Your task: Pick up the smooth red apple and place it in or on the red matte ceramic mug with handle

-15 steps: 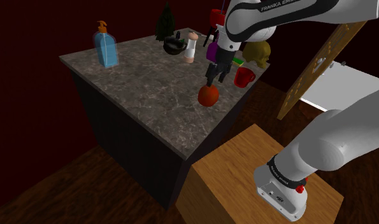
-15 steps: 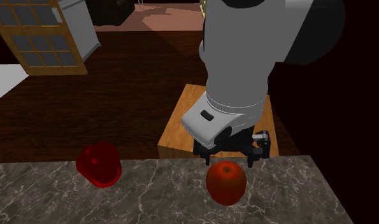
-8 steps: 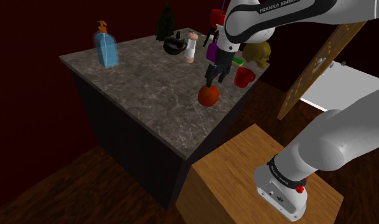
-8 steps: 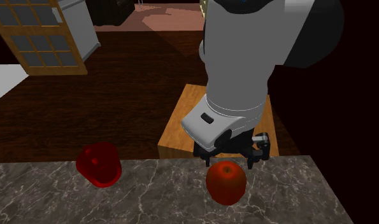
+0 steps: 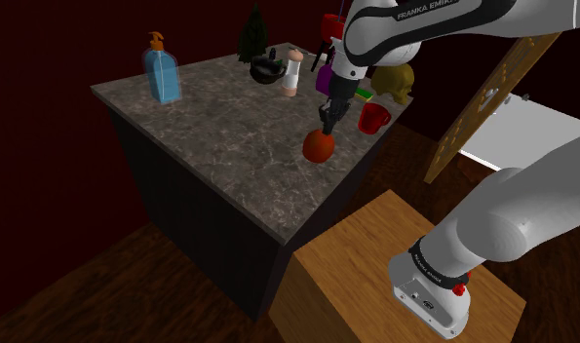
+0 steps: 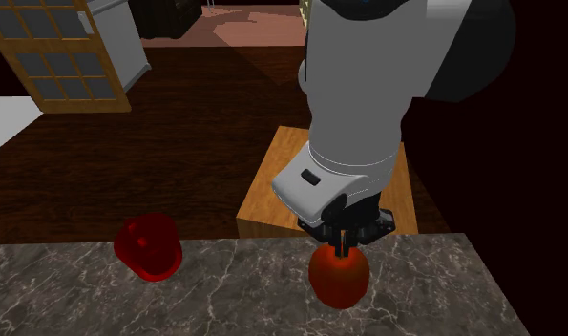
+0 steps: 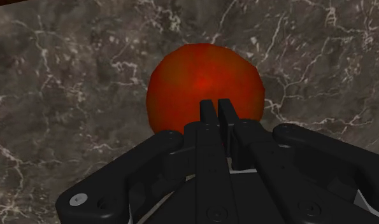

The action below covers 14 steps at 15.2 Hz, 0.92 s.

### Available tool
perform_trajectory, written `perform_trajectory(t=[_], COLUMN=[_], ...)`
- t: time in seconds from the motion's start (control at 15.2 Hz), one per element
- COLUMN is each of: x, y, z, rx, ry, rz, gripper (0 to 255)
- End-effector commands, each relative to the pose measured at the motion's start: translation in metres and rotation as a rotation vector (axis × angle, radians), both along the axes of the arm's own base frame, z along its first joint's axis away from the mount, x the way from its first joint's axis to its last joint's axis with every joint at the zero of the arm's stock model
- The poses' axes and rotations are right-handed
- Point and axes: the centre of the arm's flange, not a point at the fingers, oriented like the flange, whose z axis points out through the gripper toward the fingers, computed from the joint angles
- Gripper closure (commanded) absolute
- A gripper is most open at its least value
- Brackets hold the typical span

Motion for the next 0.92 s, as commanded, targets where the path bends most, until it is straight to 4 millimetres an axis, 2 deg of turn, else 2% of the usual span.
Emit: perform_trajectory(t=[0.0,0.07,0.86], x=[0.000,0.000,0.000], y=[0.000,0.000,0.000], z=[0.000,0.000,0.063], rx=[0.000,0.000,0.000], ry=[0.001,0.001,0.001], rz=[0.000,0.000,0.000], gripper=[255,255,255])
